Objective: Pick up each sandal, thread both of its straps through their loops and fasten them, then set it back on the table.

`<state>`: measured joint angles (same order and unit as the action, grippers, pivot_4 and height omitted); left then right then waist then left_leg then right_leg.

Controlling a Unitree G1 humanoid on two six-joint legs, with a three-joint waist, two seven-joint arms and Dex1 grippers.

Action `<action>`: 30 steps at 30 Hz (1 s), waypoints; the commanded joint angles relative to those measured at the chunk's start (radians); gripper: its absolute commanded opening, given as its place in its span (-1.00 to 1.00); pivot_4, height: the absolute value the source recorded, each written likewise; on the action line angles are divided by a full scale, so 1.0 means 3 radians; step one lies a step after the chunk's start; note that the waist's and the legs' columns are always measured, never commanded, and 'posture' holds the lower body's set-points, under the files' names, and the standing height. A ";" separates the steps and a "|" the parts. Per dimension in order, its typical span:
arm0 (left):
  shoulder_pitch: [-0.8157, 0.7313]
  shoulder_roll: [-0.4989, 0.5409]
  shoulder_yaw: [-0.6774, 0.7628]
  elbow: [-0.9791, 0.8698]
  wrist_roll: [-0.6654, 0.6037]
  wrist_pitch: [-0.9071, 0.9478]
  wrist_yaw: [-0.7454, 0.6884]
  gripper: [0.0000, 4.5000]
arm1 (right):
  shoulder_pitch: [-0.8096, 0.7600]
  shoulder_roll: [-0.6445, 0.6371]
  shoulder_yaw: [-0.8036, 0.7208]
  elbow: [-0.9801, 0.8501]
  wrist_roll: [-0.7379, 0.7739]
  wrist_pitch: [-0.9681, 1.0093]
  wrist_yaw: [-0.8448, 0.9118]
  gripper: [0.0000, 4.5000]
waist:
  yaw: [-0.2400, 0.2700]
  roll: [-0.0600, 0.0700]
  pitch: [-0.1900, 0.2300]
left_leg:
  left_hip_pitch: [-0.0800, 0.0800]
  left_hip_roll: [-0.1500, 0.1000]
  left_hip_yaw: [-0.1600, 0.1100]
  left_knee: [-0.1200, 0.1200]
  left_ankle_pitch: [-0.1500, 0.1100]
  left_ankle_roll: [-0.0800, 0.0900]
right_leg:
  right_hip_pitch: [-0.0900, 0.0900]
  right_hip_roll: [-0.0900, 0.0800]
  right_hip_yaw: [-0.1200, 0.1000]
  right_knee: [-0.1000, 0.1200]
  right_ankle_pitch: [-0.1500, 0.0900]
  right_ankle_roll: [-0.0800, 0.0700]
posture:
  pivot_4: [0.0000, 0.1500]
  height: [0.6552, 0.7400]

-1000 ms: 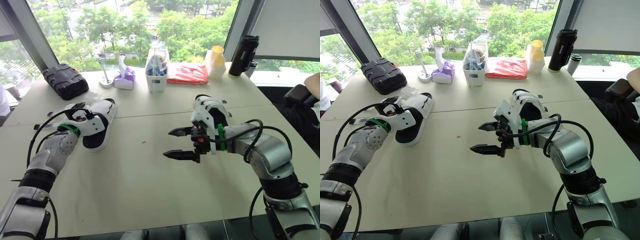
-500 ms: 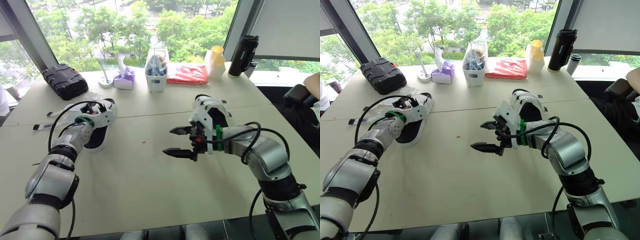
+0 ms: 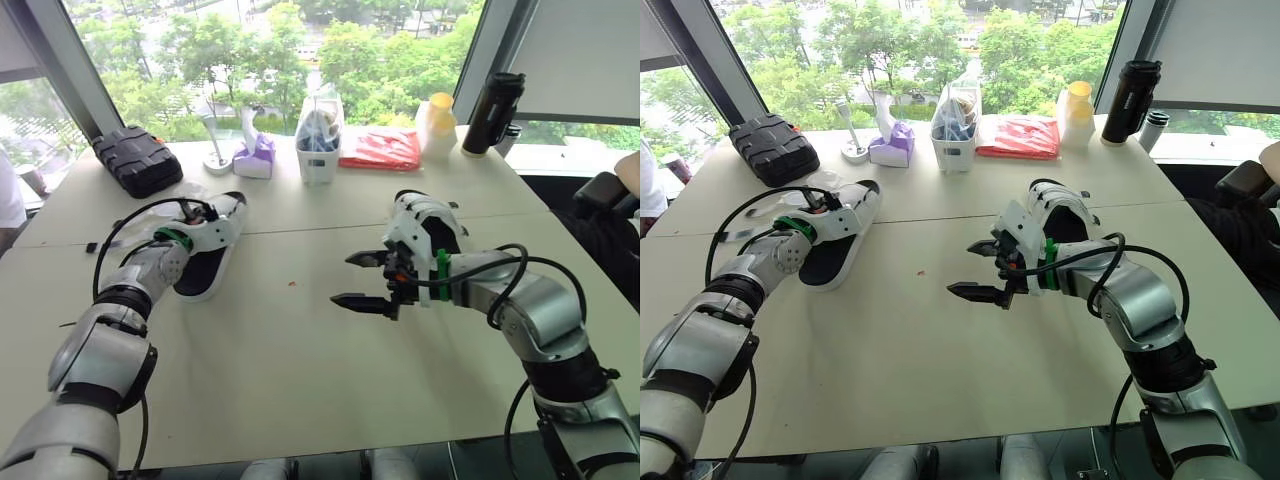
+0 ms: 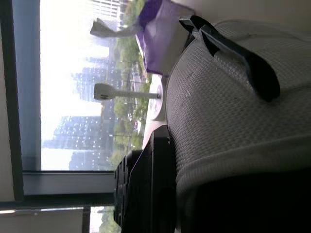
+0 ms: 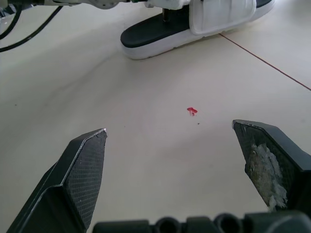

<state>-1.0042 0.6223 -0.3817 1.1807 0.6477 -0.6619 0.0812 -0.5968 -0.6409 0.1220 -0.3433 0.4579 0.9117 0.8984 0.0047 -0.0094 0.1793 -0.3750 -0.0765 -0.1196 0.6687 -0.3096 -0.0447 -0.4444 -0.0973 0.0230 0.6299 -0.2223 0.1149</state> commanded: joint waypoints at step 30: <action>0.0163 0.0230 -0.0397 -0.1225 0.1356 -0.2676 -0.0026 -0.98 | -0.0008 -0.0515 -0.0279 0.0332 -0.0061 -0.0477 0.0199 1.00 | -0.0044 -0.0005 0.0002 | 0.0003 0.0001 0.0007 0.0003 -0.0012 0.0023 | 0.0003 0.0003 0.0004 0.0002 0.0001 0.0002 | 1.00 1.00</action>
<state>-0.9444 0.6877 -0.4962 0.8262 1.0271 -1.4885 0.0380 -0.5971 -0.7869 0.0612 -0.2114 0.4291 0.7715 0.9593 -0.0084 -0.0108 0.1799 -0.3740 -0.0763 -0.1176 0.6695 -0.3131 -0.0379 -0.4435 -0.0965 0.0242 0.6306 -0.2220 0.1154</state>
